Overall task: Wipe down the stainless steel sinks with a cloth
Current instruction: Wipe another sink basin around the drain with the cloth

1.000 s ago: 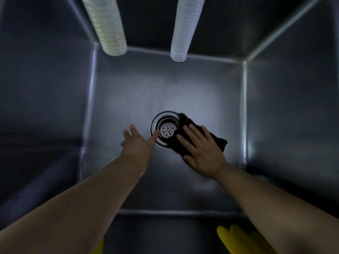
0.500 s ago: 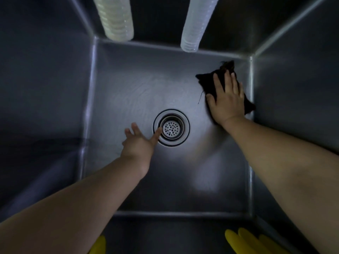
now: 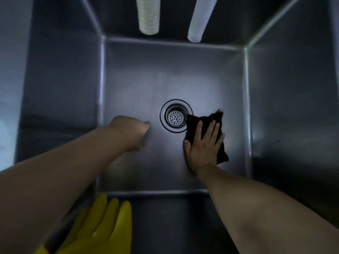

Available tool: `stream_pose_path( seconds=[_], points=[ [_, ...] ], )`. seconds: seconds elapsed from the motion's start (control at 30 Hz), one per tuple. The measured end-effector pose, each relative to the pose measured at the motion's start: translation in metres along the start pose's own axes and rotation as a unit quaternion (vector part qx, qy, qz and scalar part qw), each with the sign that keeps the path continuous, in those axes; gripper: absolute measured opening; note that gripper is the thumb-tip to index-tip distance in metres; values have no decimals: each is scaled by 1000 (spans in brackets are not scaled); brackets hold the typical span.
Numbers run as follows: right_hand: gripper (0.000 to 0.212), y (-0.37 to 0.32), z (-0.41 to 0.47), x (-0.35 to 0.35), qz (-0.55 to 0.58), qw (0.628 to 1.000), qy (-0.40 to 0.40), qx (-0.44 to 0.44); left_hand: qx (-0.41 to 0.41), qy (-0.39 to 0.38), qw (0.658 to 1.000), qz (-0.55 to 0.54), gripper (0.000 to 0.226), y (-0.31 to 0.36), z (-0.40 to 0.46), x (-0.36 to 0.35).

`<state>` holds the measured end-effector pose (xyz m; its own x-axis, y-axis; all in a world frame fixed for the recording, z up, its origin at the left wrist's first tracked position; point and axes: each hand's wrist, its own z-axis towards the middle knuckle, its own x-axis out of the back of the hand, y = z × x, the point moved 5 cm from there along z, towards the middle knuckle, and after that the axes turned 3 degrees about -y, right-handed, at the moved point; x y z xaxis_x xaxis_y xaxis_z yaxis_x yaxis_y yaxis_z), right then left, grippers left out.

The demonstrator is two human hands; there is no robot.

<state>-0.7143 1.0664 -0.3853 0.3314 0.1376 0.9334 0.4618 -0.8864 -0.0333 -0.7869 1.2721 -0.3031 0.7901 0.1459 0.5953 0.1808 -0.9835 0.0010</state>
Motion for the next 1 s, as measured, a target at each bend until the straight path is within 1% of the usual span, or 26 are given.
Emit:
stream_pose_path(
  seconds=[0.07, 0.13, 0.17, 0.27, 0.33, 0.4, 0.47, 0.53, 0.6, 0.63, 0.7, 0.8, 0.9, 1.0],
  points=[
    [80, -19, -7, -4, -11, 1000, -19, 11, 4, 0, 1000, 7, 52, -12, -21, 9],
    [80, -37, -10, -7, -22, 999, -32, 31, 13, 19, 1000, 3, 50, -25, -45, 20],
    [80, -46, -11, -8, -27, 998, -34, 42, 16, 44, 999, 0, 50, -31, -57, 27],
    [79, -75, -11, -11, -36, 996, -33, 71, 16, 146, 989, 13, 54, -48, -93, 40],
    [78, -93, -7, -10, -39, 995, -22, 91, -3, 231, 972, 41, 61, -53, -113, 43],
    [78, -112, 0, -8, -39, 992, -5, 124, -13, 296, 953, 71, 60, -60, -127, 42],
    [78, -130, 10, -6, -39, 987, 8, 155, -7, 320, 944, 87, 53, -69, -132, 39],
    [78, -147, 22, -2, -36, 985, 20, 170, -12, 326, 941, 88, 45, -78, -131, 34],
    [78, -166, 31, 1, -41, 979, 28, 196, -22, 348, 933, 92, 31, -83, -132, 27],
    [78, -175, 34, 1, -49, 973, 28, 223, -22, 351, 930, 107, 26, -84, -133, 23],
    [78, -193, 35, -2, -75, 952, 30, 296, -12, 356, 927, 120, 24, -84, -133, 20],
    [75, -208, 22, -9, -99, 911, 28, 400, 1, 378, 921, 97, 17, -85, -134, 24],
    [73, -213, -14, -22, -124, 851, 14, 509, 10, 364, 926, 101, 10, -83, -135, 26],
    [68, -205, -54, -32, -144, 790, 3, 596, 18, 322, 941, 103, 14, -82, -136, 28]
  ],
)
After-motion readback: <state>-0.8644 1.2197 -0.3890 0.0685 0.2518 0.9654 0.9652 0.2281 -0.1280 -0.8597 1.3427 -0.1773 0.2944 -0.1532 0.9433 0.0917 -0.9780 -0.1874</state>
